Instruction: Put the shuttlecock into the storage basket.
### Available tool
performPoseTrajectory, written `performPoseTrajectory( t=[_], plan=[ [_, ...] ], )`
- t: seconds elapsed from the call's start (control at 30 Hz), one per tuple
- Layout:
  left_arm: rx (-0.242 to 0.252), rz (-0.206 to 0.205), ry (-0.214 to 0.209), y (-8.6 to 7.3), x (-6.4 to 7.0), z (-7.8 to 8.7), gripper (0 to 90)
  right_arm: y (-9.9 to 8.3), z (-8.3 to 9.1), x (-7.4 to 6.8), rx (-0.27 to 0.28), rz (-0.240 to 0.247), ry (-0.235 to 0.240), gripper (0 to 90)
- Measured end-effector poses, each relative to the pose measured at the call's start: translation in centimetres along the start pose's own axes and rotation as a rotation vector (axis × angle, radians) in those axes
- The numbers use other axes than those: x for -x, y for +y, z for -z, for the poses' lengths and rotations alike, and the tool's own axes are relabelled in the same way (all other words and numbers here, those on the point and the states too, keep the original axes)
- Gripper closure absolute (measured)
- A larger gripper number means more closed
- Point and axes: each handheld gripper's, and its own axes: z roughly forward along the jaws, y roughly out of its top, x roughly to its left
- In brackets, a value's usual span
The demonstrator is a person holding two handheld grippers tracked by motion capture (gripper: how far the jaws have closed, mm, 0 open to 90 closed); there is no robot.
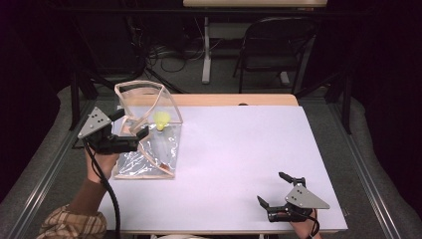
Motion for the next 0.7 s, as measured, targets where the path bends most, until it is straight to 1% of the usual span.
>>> performPoseTrajectory(
  t=[0.03,0.2,0.33,0.4,0.47,0.57,0.7],
  plan=[
    [0.007,0.003,-0.004,-0.3,0.3,0.2,0.0,0.0,0.0,0.0,-0.001,0.0,0.0,0.3],
    [0.006,0.002,-0.012,-1.8,1.3,0.9,0.0,0.0,0.0,0.0,0.0,0.001,0.001,0.3],
    [0.02,-0.005,-0.022,-2.9,1.8,1.7,0.0,0.0,-0.1,0.0,-0.004,0.003,0.0,0.3],
    [0.019,-0.007,-0.027,-3.7,2.1,2.0,0.0,0.0,-0.1,-0.1,-0.003,0.004,0.002,0.3],
    [0.021,-0.002,-0.039,-4.5,2.3,2.1,0.0,0.1,-0.1,-0.1,-0.003,0.008,0.002,0.3],
    [0.028,0.018,-0.057,-5.9,2.6,2.1,0.0,0.0,-0.1,-0.1,-0.002,0.007,0.001,0.3],
    [0.02,0.016,-0.083,-7.6,3.2,2.1,0.0,0.0,-0.2,-0.1,-0.007,0.002,0.004,0.3]
  ],
)
